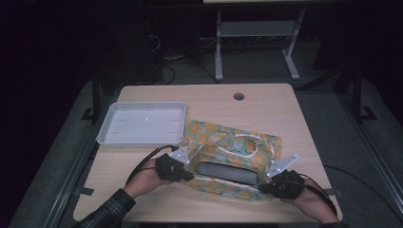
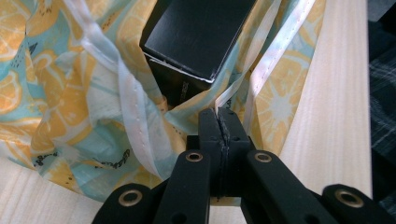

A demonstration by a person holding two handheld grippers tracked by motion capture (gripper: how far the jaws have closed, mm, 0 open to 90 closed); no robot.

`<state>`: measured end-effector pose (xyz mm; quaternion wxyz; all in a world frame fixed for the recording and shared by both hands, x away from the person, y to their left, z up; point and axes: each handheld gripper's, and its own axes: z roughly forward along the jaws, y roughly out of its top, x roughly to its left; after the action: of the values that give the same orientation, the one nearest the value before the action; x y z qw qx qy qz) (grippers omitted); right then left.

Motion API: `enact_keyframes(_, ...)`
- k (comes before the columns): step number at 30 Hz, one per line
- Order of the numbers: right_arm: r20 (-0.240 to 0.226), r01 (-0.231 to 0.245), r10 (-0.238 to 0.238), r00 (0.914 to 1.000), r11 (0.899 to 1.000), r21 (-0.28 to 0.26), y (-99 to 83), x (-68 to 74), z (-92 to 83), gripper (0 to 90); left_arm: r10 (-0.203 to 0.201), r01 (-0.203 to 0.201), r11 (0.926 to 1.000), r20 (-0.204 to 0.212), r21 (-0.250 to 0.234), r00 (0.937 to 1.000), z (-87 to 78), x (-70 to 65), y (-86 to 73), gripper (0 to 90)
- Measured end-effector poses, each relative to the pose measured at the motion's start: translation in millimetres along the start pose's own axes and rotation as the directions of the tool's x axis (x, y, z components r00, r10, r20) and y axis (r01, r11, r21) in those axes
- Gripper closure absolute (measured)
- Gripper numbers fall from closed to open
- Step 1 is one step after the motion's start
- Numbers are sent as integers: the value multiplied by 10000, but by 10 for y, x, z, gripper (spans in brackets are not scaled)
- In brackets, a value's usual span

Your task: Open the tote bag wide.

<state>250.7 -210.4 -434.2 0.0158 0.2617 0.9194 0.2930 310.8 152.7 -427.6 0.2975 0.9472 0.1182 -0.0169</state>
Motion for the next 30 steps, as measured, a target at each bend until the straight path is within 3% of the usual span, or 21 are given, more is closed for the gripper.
enact_keyframes(14,324,4,-9,9995,9999,151,45,-144,116,892,-90,96,9997,-278,208,9996,131,152,4,895)
enact_keyframes(25,624,-49,41,9980,9999,119,76,-290,166,892,-102,127,9993,-722,346,9973,205,307,51,895)
enact_keyframes(30,692,-130,120,9975,9998,137,81,-324,196,892,-250,278,9988,-699,397,9972,248,356,49,895)
